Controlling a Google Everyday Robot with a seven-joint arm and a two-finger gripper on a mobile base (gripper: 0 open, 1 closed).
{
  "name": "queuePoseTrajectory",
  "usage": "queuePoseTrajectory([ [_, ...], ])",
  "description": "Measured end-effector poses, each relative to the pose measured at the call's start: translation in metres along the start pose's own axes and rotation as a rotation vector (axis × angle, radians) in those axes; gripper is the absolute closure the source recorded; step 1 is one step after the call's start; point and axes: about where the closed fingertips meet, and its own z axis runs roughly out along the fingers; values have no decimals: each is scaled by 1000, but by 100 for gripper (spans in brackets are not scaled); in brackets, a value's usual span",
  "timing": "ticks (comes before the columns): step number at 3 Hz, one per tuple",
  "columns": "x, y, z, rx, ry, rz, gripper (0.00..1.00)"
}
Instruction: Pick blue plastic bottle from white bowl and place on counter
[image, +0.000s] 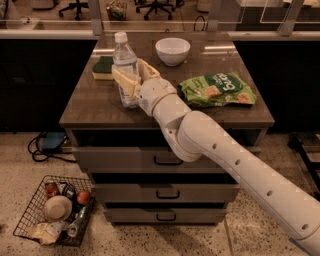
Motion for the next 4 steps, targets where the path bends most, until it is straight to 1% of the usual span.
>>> queuePoseTrajectory([
  [1, 4, -6, -6, 21, -16, 5, 100],
  [2, 4, -6, -6, 21, -16, 5, 82],
  [4, 4, -6, -6, 20, -16, 5, 36],
])
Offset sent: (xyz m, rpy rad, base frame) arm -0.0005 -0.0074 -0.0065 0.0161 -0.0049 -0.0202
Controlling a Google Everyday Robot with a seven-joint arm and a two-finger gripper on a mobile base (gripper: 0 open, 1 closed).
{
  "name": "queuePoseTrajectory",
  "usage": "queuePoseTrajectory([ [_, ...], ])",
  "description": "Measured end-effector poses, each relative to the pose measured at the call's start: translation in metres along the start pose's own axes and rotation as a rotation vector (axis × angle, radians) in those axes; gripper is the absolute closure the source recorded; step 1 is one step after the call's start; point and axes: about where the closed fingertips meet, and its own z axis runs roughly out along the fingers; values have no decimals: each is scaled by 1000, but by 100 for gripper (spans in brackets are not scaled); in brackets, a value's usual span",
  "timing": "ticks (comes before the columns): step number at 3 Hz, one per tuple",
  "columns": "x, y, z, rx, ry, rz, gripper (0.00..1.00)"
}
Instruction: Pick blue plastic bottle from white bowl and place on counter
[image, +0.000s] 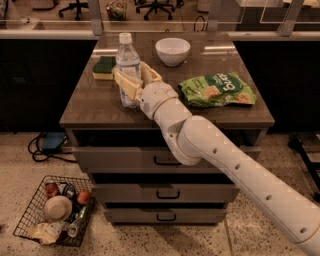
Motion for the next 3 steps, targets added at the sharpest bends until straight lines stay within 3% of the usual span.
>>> queuePoseTrajectory([
  [1, 0, 0, 0, 0, 0, 0, 13],
  [2, 0, 1, 1, -2, 0, 0, 0],
  [3, 0, 1, 1, -2, -1, 0, 0],
])
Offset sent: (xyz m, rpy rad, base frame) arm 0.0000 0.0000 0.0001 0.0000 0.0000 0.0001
